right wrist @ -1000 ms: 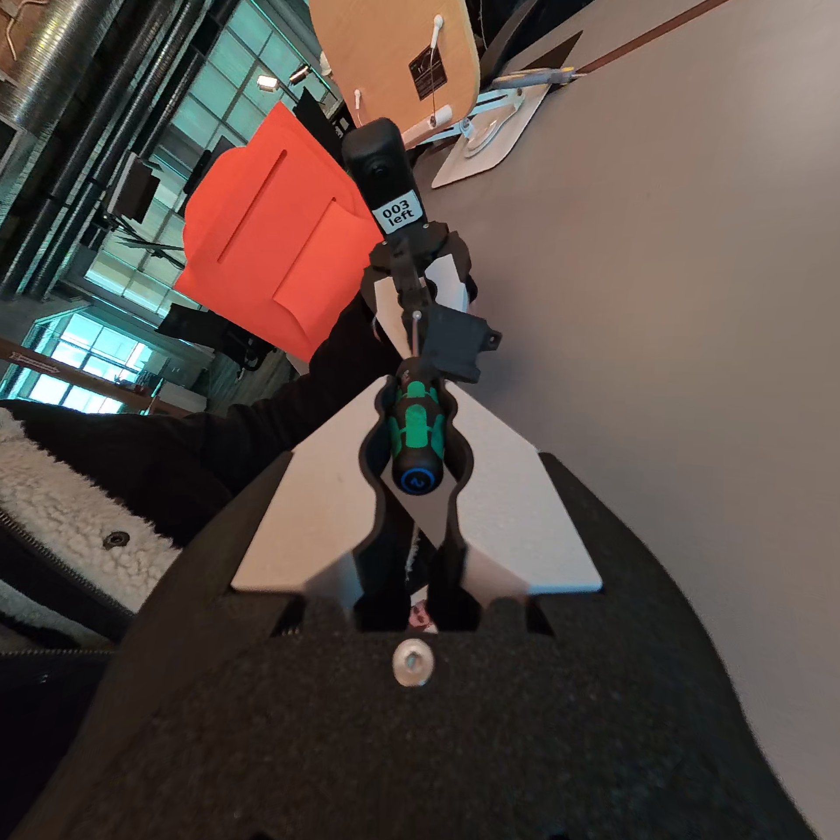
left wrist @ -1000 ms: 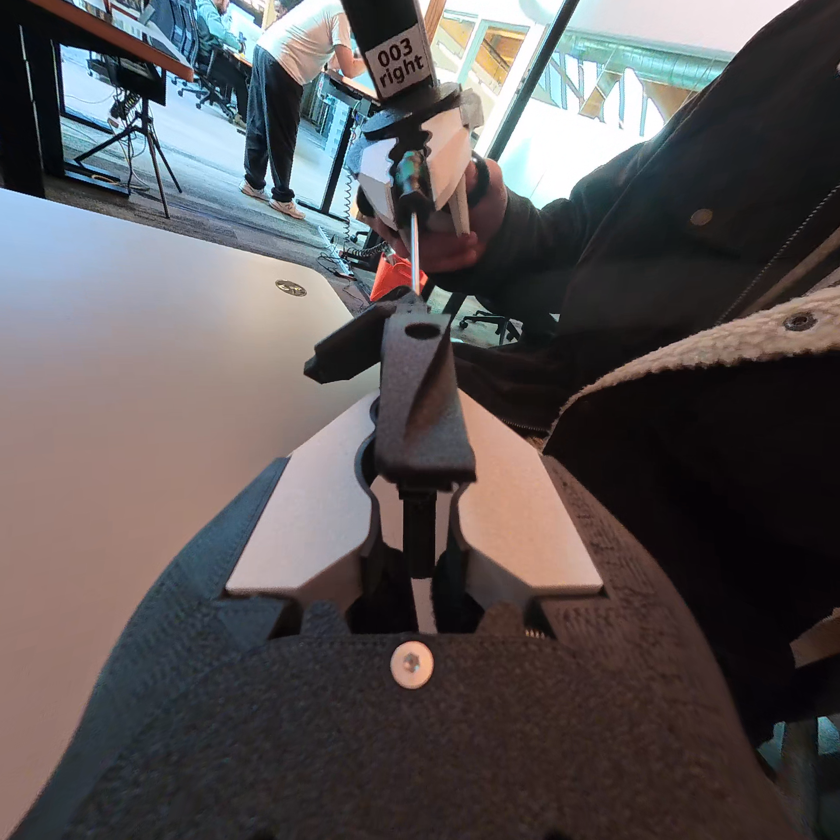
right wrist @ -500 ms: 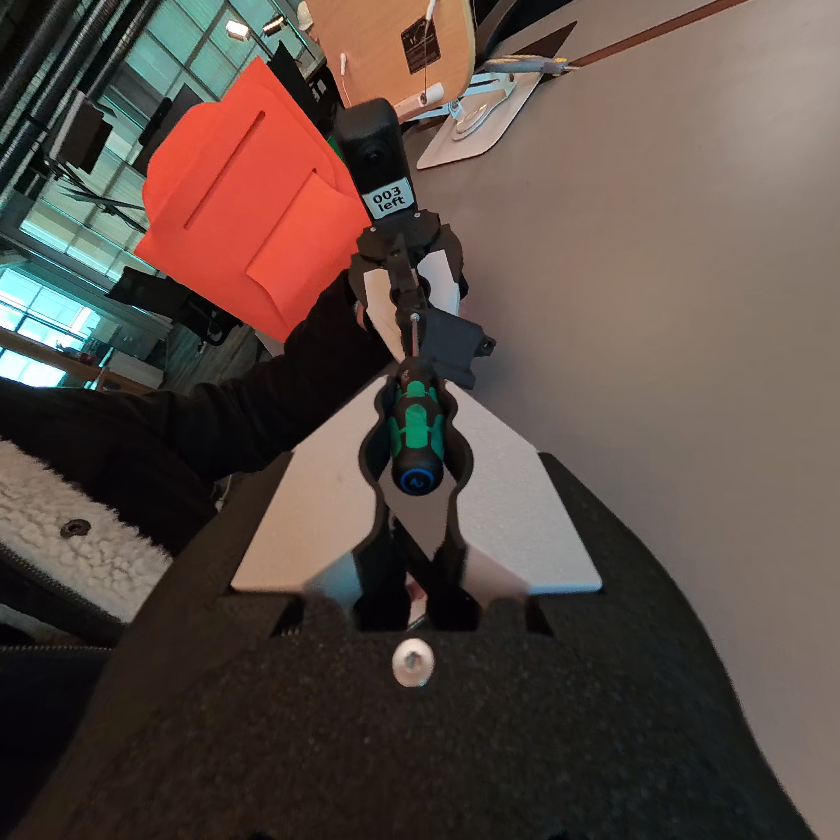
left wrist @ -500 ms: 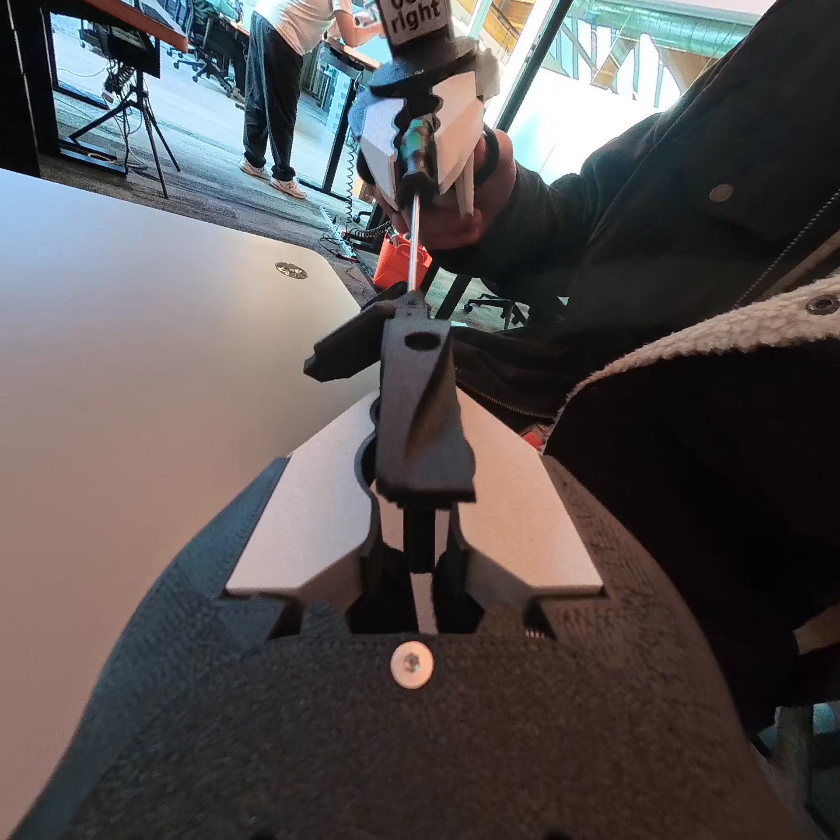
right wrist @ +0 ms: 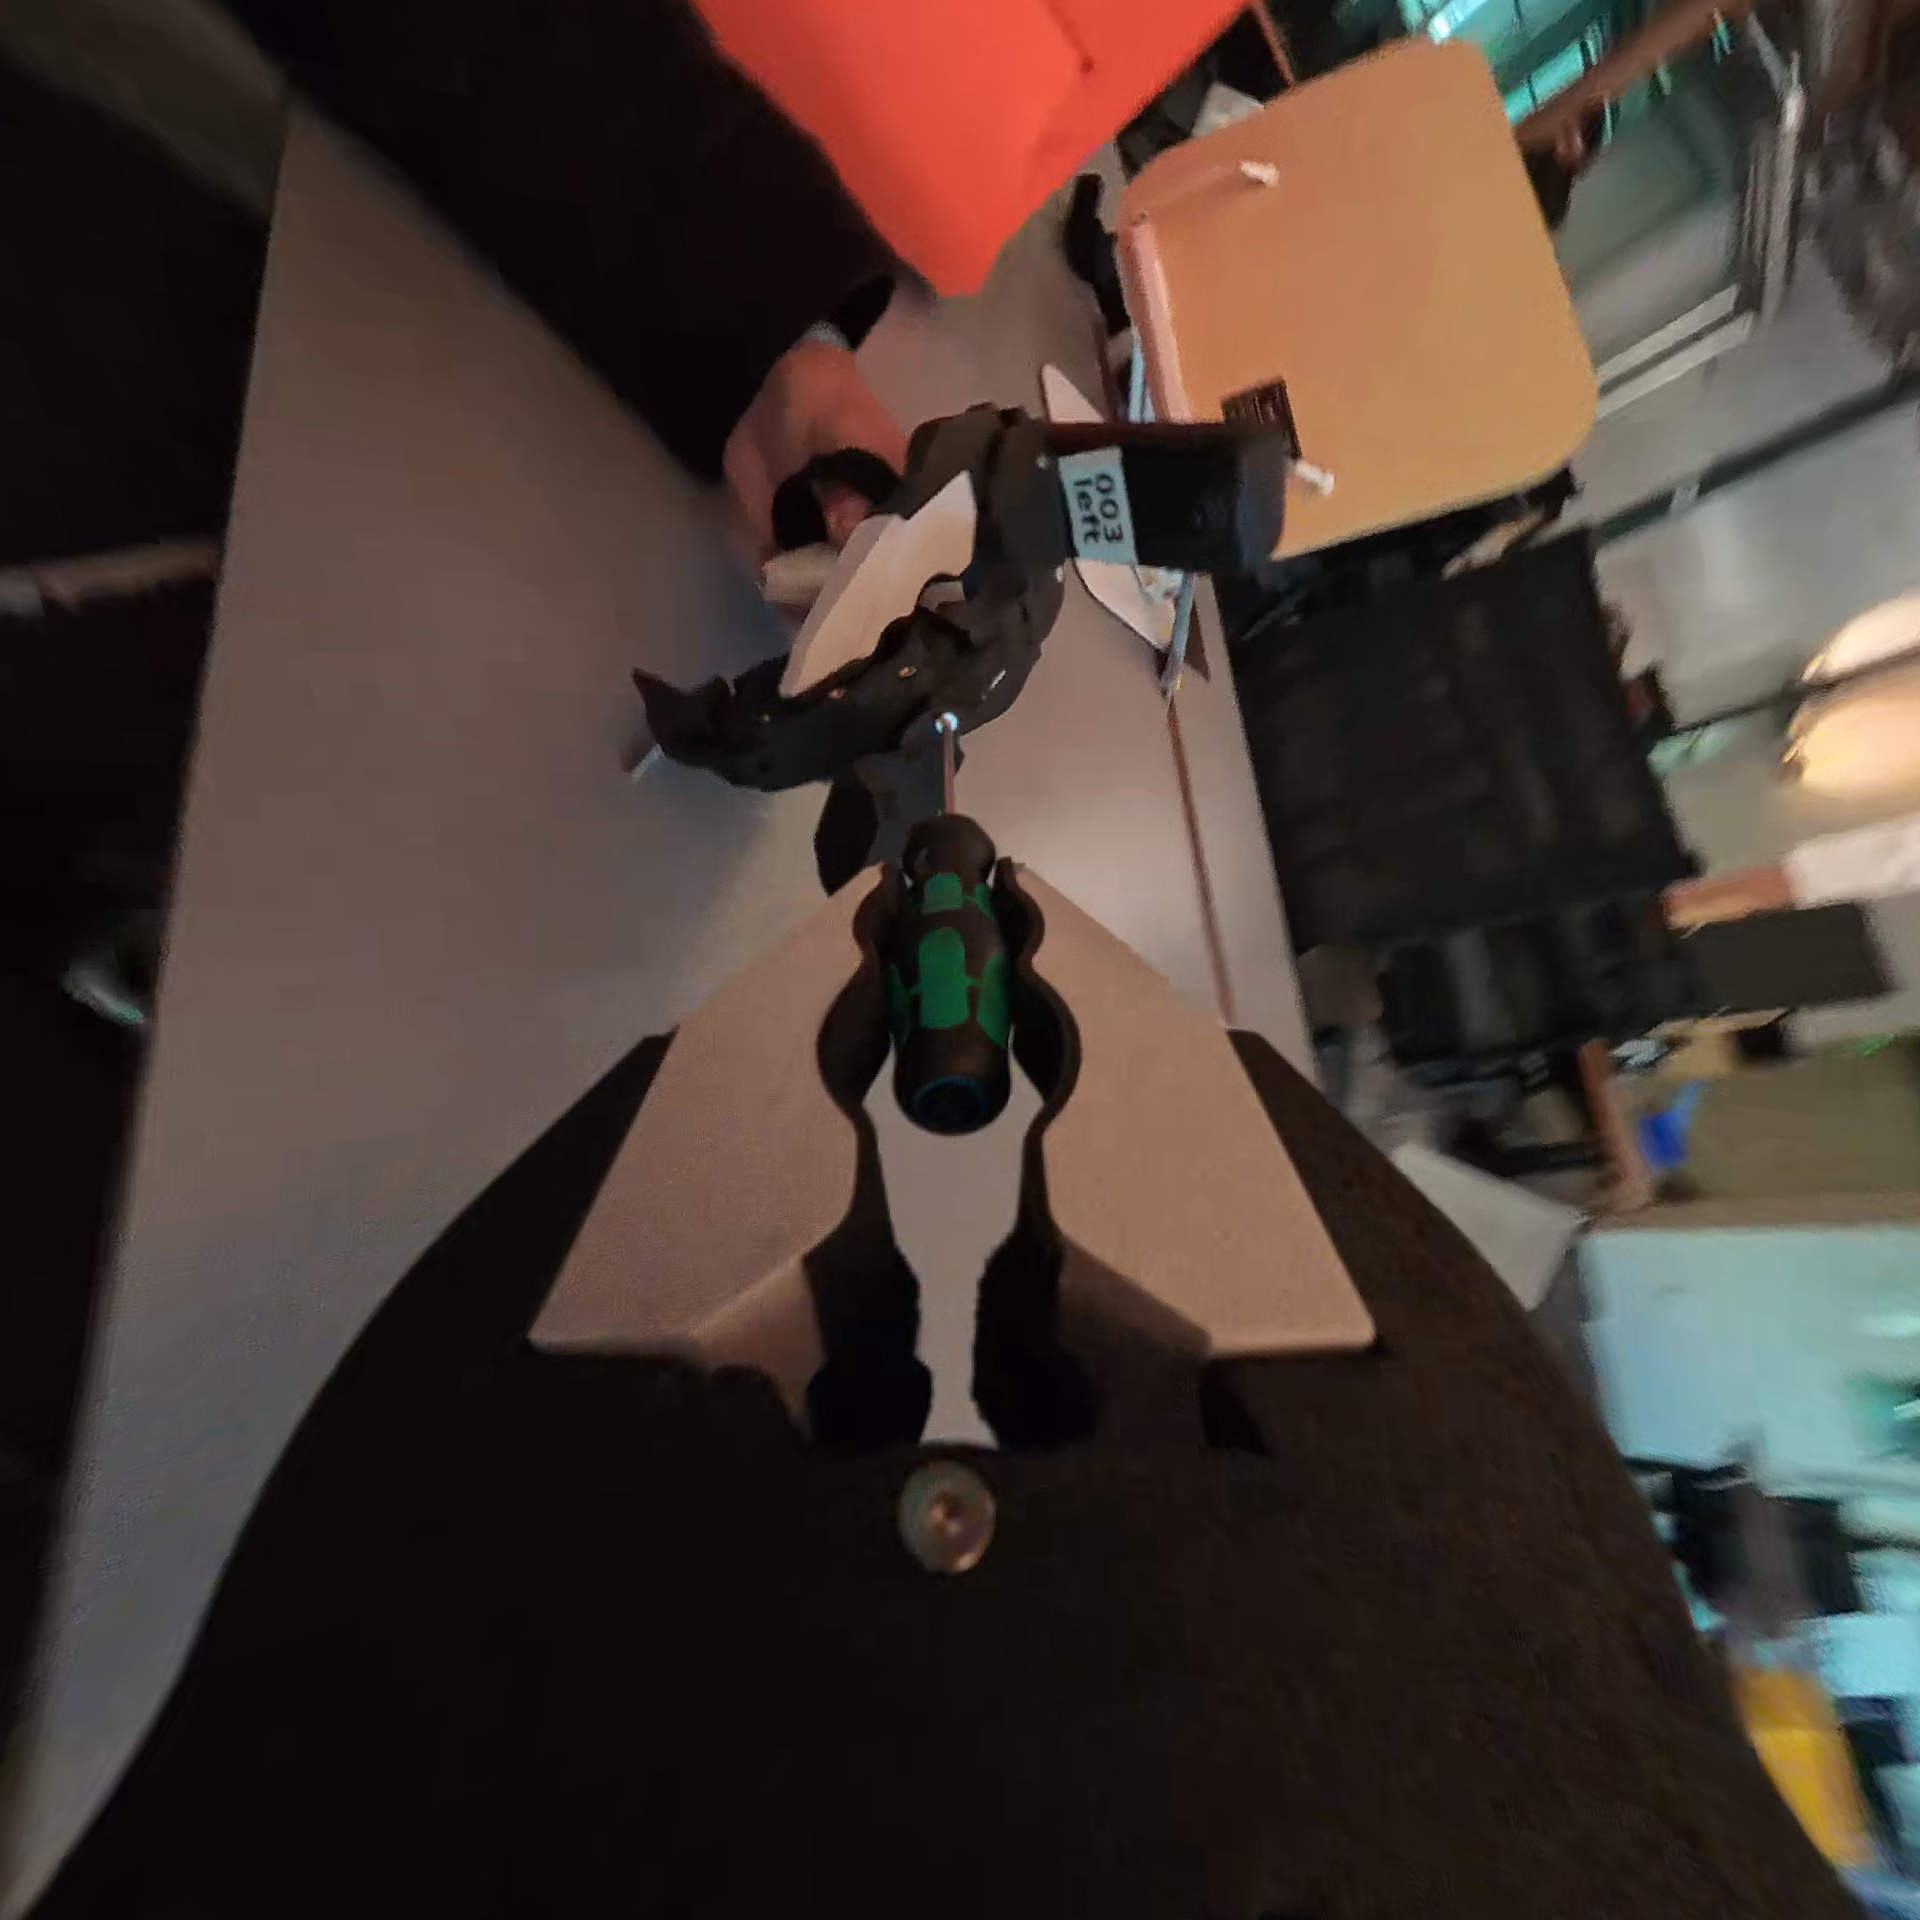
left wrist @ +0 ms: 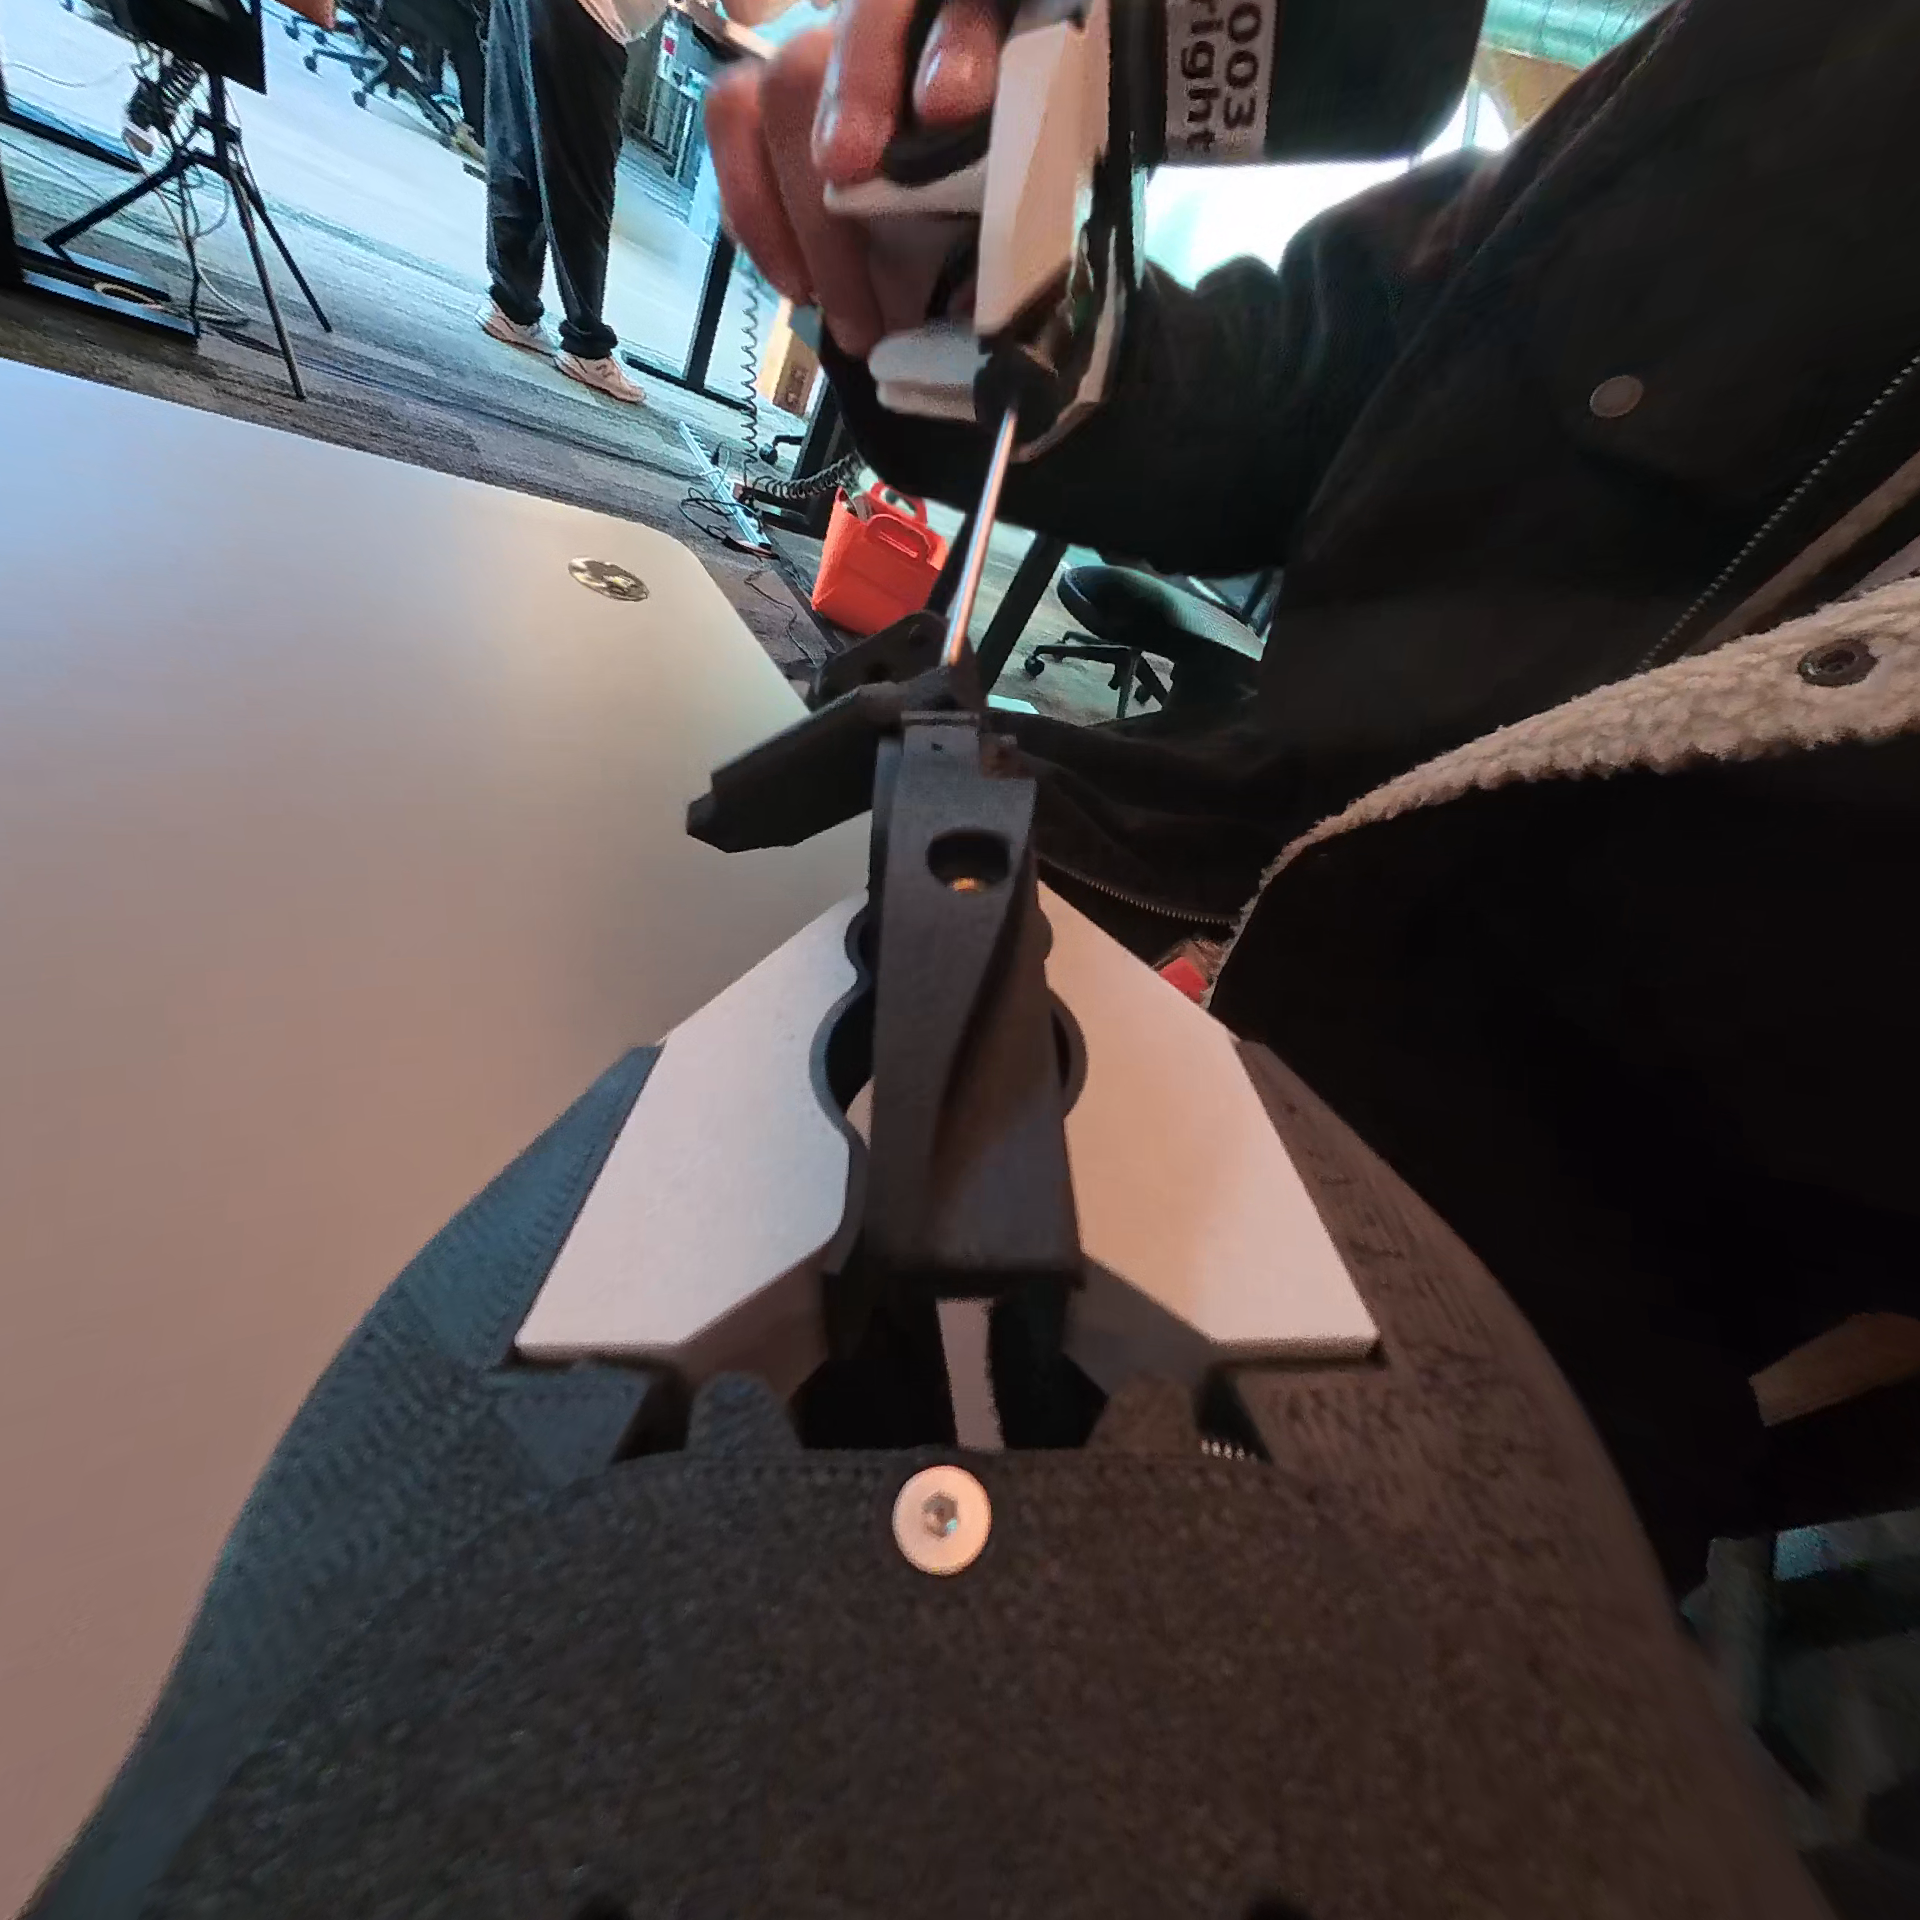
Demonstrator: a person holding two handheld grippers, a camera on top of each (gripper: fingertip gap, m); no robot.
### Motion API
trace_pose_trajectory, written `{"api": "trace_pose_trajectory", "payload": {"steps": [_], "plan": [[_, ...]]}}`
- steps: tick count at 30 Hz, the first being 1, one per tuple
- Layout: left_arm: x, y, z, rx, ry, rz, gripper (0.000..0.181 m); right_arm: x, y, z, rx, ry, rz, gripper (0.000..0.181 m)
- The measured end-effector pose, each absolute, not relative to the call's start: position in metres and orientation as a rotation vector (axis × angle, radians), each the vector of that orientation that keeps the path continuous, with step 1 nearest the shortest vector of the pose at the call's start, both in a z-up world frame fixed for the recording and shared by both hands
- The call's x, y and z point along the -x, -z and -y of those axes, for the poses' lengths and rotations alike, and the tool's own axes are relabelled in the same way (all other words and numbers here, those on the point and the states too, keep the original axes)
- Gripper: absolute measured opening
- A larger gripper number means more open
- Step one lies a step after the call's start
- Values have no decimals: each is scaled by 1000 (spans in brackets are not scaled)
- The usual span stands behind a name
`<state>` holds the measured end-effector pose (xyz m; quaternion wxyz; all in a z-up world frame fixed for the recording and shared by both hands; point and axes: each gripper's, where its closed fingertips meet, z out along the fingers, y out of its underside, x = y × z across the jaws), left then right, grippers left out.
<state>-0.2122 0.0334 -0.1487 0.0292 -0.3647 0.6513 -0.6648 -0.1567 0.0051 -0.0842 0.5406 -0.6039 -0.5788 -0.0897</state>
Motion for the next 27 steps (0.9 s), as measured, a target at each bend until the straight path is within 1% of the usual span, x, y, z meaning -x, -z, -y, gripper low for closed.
{"api": "trace_pose_trajectory", "payload": {"steps": [3, 6, 9, 14, 17, 21, 23, 27], "plan": [[213, 150, -29, 1127, 2065, -2031, 22, 158, 82, -2, 1260, 421, 1615, 16], [214, 150, -28, 1121, 2074, -2040, 22, 161, 81, 1, 994, 670, 1814, 16], [214, 149, -27, 1111, 2089, -2037, 22, 161, 81, 3, 1028, 624, 1794, 16], [216, 143, -29, 1091, 2113, -2006, 22, 159, 73, 14, 1340, 273, 1468, 16], [215, 143, -30, 1090, 2103, -2001, 22, 151, 60, 16, 1521, 15, 1100, 16], [214, 145, -31, 1102, 2078, -2003, 22, 142, 70, 13, 1859, -625, 486, 16], [213, 146, -32, 1105, 2074, -2000, 22, 142, 75, 10, 1915, -900, 226, 16], [213, 148, -31, 1109, 2052, -2013, 22, 142, 91, 5, 1978, -1090, -68, 17]]}}
